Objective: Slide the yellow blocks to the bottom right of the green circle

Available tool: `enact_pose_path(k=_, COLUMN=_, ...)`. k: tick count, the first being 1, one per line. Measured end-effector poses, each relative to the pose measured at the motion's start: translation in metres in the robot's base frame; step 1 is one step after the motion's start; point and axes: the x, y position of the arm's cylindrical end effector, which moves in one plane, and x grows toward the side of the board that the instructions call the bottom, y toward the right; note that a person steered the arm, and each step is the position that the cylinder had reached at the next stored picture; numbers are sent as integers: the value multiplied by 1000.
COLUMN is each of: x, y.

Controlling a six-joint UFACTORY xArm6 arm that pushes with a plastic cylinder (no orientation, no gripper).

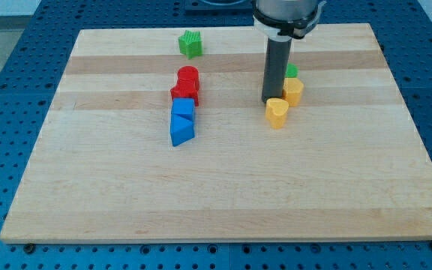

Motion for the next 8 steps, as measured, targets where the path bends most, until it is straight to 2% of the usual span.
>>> enact_pose_path(k=2, x=-16, y=-15)
enact_pose_path(k=3, x=-11, y=-29)
enact_pose_path(k=6, x=44, y=-51)
enact_pose_path(k=8, x=51, y=-39)
